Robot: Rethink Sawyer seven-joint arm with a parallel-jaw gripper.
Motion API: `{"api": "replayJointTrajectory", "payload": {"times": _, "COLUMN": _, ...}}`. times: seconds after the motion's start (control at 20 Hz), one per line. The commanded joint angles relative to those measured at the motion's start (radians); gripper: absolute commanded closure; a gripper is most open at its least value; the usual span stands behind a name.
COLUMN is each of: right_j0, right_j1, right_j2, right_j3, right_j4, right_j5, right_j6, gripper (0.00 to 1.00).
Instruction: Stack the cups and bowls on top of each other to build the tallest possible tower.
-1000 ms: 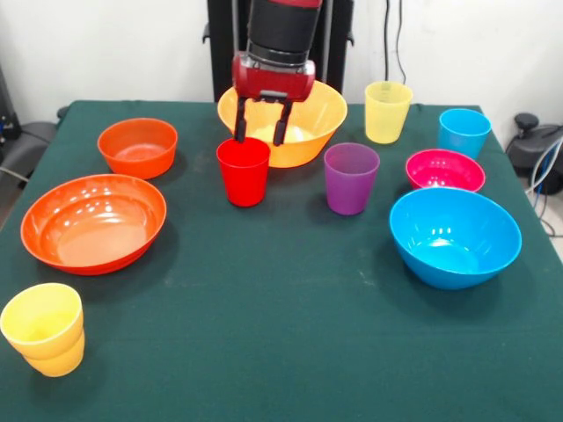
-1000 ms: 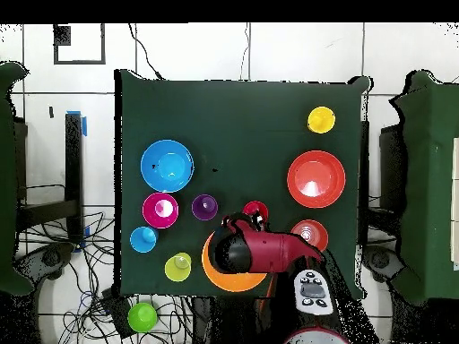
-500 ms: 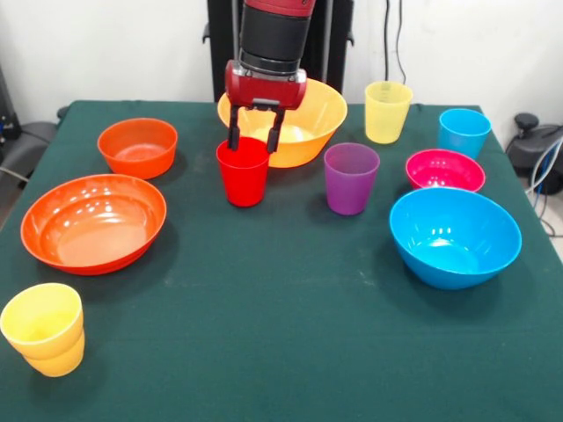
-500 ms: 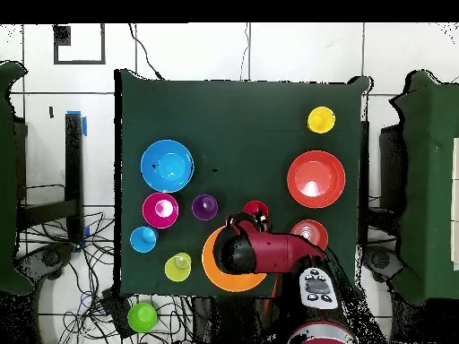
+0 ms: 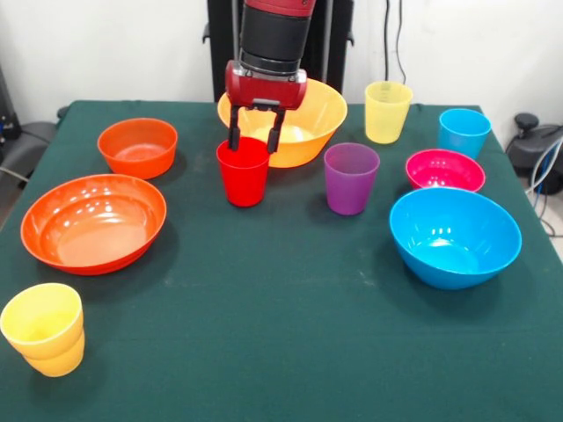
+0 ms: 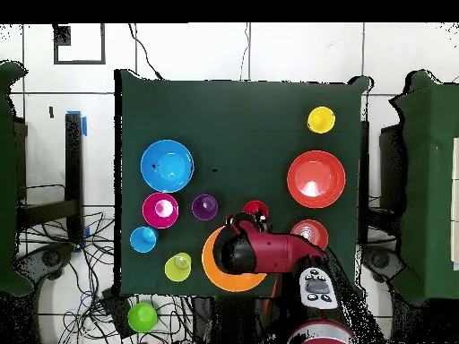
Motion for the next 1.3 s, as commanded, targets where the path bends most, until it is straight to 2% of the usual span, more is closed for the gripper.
{"api": "replayJointTrajectory", "payload": {"times": 0.05, "right_j0": -0.007, "right_j1": 0.063, "right_j2": 0.12, "right_j3": -0.029, "right_j4": -0.006, "right_j5": -0.001, "right_j6": 0.124, "gripper": 0.0}}
{"api": "replayJointTrajectory", "payload": {"times": 0.55, "right_j0": -0.035, "right_j1": 0.011, "right_j2": 0.167, "right_j3": 0.004, "right_j4": 0.005, "right_j5": 0.064, "right_j6": 0.112, "gripper": 0.0}}
{"api": "replayJointTrajectory", "payload": {"times": 1.3, "right_j0": -0.047, "right_j1": -0.012, "right_j2": 0.18, "right_j3": 0.029, "right_j4": -0.004, "right_j5": 0.081, "right_j6": 0.104, "gripper": 0.0}}
